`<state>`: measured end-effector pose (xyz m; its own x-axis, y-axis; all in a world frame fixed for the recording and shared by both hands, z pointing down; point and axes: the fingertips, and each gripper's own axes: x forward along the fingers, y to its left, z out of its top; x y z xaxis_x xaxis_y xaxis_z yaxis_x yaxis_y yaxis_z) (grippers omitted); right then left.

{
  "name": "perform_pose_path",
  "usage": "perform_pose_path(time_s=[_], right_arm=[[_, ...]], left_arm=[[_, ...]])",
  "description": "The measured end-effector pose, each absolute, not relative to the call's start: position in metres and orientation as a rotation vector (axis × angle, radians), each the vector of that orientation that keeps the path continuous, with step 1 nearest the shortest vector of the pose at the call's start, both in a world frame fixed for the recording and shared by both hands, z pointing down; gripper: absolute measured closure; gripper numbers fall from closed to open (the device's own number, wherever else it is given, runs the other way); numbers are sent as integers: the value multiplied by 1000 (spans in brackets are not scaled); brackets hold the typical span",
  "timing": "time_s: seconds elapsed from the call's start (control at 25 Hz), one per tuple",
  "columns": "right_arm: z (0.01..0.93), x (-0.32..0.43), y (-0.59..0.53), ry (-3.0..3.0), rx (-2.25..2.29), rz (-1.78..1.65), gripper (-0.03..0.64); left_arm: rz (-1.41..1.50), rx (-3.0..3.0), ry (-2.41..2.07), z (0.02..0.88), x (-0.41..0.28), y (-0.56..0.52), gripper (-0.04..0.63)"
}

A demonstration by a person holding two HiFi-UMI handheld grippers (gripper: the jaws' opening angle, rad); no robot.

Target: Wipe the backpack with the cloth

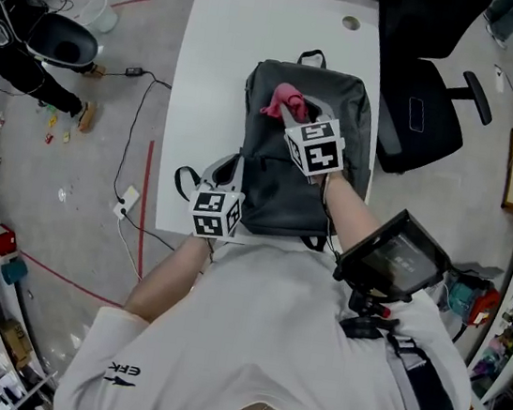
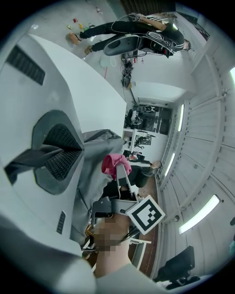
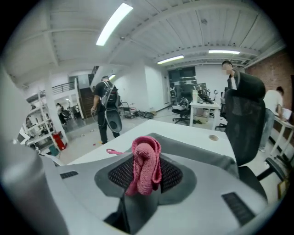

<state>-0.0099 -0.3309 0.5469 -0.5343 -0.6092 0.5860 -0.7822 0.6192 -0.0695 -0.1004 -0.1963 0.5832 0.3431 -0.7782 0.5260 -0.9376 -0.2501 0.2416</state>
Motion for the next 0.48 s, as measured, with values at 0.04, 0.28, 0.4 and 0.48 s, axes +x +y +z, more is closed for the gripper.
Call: perform_pose_path(time_s=[0.04,0.28,0.4,0.48], right_arm=[[545,-27,-324,-2349,1053,438,488],[564,-67,-307,-2342,949,420,488],[572,-59,-310,-2317,965,424,488],[577,-49,-313,-2290,979,425,488]], left_arm=[[412,2094,-1498,584,-103,-193,592],[418,2093,-1506,581,-104,-182,592],[420,2102,-1503,581,-104,-182,592],[421,2105,-1498,584,-105,-183,592]])
